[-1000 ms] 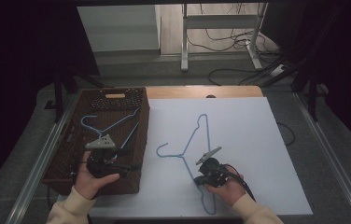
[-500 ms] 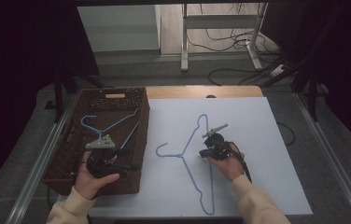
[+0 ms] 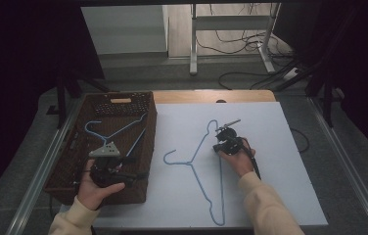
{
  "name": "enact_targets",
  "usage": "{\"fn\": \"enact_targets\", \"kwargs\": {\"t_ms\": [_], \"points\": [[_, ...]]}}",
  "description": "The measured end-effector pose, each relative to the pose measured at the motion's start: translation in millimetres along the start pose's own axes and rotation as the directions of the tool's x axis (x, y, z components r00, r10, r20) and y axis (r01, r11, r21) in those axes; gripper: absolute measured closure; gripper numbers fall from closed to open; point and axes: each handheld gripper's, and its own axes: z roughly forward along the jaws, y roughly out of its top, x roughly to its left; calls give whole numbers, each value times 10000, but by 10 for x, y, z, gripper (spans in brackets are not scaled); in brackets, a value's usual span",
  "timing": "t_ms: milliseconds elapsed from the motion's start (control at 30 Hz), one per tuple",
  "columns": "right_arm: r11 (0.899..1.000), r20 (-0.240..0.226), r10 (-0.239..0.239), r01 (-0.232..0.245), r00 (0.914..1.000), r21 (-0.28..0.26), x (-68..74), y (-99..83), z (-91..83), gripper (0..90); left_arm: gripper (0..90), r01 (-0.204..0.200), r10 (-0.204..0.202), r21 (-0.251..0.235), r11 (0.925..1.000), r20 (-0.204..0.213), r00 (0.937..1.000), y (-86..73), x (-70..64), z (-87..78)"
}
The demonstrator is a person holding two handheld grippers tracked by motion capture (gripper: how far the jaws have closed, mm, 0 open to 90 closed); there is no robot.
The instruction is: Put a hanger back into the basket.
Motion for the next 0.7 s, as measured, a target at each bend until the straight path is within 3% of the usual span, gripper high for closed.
{"fn": "enact_targets", "kwargs": {"t_ms": [100, 300, 500, 700], "points": [[9999, 455, -46, 40, 9990, 114, -27, -34, -40, 898, 215, -31, 31, 5, 10000, 24, 10000, 3, -9, 8], [9989, 980, 305, -338, 9947, 322, -177, -196, -188, 898, 215, -54, 53, 23, 10000, 54, 10000, 12, -16, 16], [9940, 1274, 1003, -1051, 9868, 316, -403, -427, -375, 898, 215, -93, 92, 33, 10000, 91, 9999, 30, -31, 38], [9883, 1459, 1423, -1486, 9790, 334, -524, -604, -521, 898, 215, -145, 144, 80, 9999, 137, 9998, 41, -45, 61]]}}
